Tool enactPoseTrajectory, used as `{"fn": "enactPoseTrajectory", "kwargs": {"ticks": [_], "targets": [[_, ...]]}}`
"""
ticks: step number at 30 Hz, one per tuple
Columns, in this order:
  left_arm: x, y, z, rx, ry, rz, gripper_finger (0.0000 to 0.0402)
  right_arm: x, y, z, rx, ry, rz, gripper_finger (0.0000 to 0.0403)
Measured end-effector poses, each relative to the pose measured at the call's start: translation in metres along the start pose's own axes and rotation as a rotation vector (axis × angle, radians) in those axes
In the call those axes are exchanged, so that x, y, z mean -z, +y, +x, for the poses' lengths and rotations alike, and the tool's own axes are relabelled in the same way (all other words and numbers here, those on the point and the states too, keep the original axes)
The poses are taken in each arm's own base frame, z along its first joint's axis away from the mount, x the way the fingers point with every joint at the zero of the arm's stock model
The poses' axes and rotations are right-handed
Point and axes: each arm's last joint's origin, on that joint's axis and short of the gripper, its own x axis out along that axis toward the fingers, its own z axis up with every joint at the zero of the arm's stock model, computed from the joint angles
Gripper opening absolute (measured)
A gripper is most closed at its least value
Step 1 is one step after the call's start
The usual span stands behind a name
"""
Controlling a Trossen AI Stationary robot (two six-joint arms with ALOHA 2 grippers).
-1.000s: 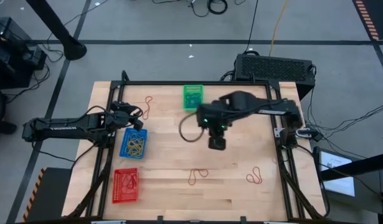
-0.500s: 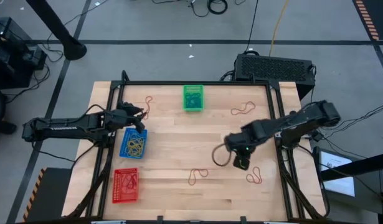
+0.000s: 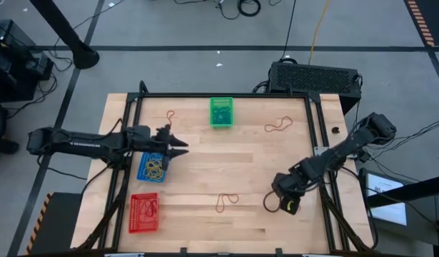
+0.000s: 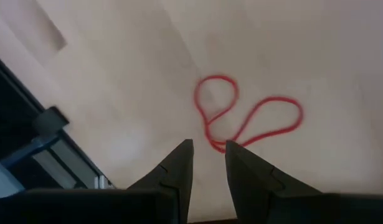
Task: Sort rubber bands into baskets
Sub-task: Put the red rubber band into the red bin
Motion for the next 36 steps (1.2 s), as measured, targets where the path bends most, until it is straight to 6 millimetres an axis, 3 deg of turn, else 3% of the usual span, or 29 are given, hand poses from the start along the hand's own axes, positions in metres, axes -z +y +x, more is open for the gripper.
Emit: {"fn": "enactPoseTrajectory", "kwargs": {"ticks": [12, 22, 36], "targets": [[-0.006, -0.020, 0.011, 0.153, -0.097, 0.066, 0.0132, 0.024, 0.022, 0.024, 0.018, -0.003, -0.275, 0.0086], [-0.006, -0.021, 0.011, 0.142, -0.097, 0.072, 0.0132, 0.026, 0.027, 0.045, 0.083, 0.011, -0.313, 0.0086], [-0.006, -0.021, 0.011, 0.138, -0.094, 0.071, 0.0132, 0.035, 0.030, 0.052, 0.157, -0.094, -0.368, 0.0086]]}}
